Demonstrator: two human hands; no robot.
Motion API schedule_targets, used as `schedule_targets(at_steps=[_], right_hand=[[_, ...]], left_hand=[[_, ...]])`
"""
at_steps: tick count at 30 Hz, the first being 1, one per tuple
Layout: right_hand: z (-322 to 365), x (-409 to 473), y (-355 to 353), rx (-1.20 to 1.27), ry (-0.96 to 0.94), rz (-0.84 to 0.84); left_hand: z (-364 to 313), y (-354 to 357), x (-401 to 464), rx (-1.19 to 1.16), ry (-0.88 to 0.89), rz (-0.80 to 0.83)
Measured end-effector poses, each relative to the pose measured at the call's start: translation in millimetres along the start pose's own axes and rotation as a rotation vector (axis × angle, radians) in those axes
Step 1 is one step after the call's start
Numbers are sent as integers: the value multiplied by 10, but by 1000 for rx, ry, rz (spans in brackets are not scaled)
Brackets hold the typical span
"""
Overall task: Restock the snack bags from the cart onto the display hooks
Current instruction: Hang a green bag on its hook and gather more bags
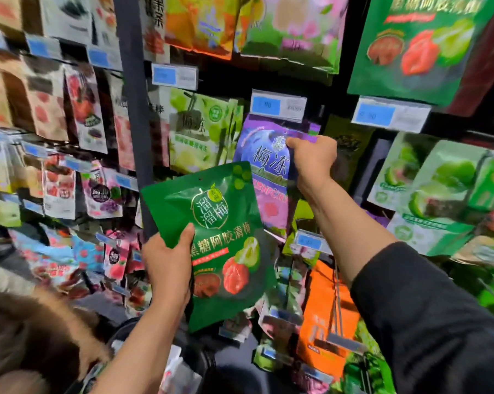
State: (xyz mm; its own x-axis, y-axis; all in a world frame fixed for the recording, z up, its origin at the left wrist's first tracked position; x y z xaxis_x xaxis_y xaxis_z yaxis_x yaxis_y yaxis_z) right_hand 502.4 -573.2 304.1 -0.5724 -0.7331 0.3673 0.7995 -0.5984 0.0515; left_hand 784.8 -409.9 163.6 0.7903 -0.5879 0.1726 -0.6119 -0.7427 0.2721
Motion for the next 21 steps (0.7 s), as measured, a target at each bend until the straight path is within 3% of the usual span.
schedule_targets(at_steps=[11,21], right_hand=[[-64,257,400,58,46,82],[122,299,380,-117,-135,98]], left_hand=[[62,384,208,-11,31,-19],[244,501,303,7,9,22]])
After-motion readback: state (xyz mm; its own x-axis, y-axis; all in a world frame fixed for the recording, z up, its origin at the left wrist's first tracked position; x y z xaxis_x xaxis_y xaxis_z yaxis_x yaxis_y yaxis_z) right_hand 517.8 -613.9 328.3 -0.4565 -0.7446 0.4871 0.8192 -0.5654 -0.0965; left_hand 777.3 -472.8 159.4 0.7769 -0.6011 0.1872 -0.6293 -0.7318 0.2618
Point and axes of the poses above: each hand's wrist, its own x-axis towards the middle knuckle, its own y-axis out of the palm, z = x × y, the point moved 10 cm from there along x, towards the middle knuckle, and after that the axes turned 9 degrees about -z, right-handed, at the moved point
